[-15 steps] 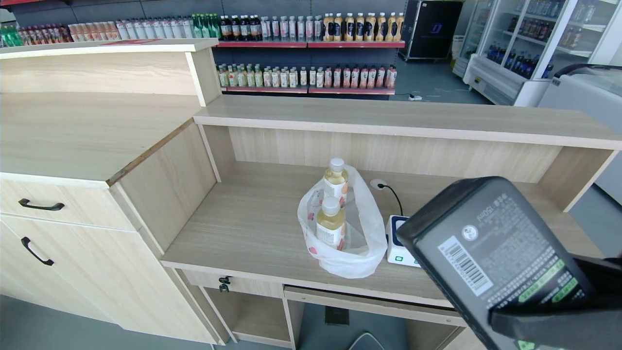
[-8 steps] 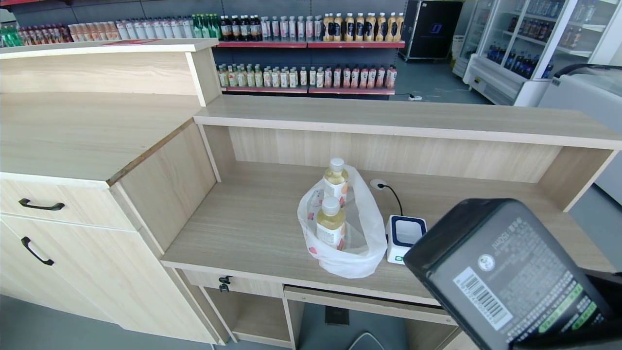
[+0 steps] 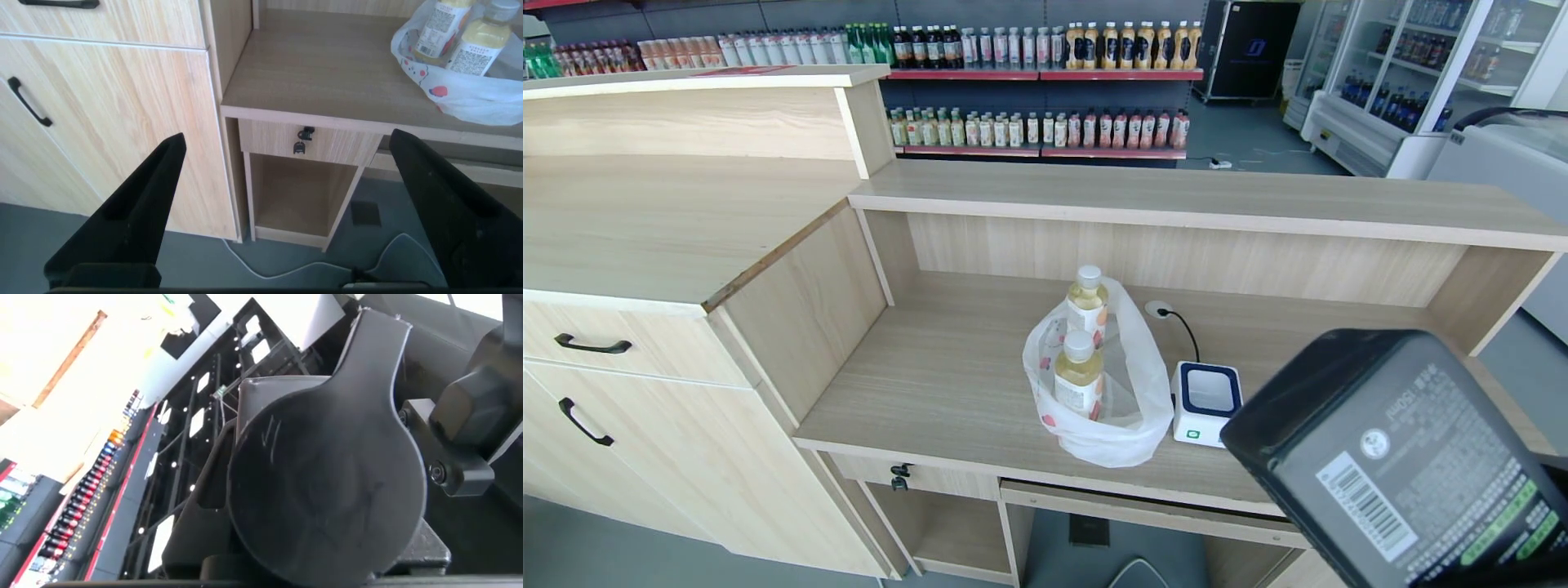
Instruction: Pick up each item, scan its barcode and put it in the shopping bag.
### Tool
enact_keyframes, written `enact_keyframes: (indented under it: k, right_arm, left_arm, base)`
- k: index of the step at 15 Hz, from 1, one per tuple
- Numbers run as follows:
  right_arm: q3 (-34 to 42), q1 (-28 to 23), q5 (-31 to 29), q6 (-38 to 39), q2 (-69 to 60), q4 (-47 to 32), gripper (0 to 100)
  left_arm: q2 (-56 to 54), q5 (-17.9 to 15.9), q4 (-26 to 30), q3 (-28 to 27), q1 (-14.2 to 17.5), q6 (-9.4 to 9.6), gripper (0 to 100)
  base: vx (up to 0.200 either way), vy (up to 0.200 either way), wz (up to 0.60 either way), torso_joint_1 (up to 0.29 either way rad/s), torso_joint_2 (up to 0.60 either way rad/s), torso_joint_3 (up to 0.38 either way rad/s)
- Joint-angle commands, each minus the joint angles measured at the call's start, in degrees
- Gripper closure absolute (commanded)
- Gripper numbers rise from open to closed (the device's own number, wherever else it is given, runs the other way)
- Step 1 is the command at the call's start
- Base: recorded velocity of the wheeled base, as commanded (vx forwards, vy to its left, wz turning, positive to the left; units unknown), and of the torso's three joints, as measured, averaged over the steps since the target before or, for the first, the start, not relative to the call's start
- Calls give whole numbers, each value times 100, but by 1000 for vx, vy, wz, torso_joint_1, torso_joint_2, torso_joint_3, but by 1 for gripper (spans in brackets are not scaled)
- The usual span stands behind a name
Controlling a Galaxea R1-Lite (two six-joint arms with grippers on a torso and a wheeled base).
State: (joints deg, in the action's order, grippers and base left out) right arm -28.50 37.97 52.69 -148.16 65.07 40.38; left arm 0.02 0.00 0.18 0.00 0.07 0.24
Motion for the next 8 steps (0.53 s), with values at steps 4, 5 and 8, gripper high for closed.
enact_keyframes:
  k: [4, 5, 8]
  right_arm:
    - [3, -71, 22, -2, -3, 5, 100]
    - [3, -71, 22, -2, -12, 5, 100]
    - [-147, -510, -4, 429, 49, 41, 100]
  left_arm:
    - [-2, 0, -1, 0, 1, 2, 0]
    - [-2, 0, -1, 0, 1, -7, 0]
    - [-2, 0, -1, 0, 1, 2, 0]
  base:
    - [0, 0, 0, 0, 0, 0]
    - [0, 0, 0, 0, 0, 0]
    - [0, 0, 0, 0, 0, 0]
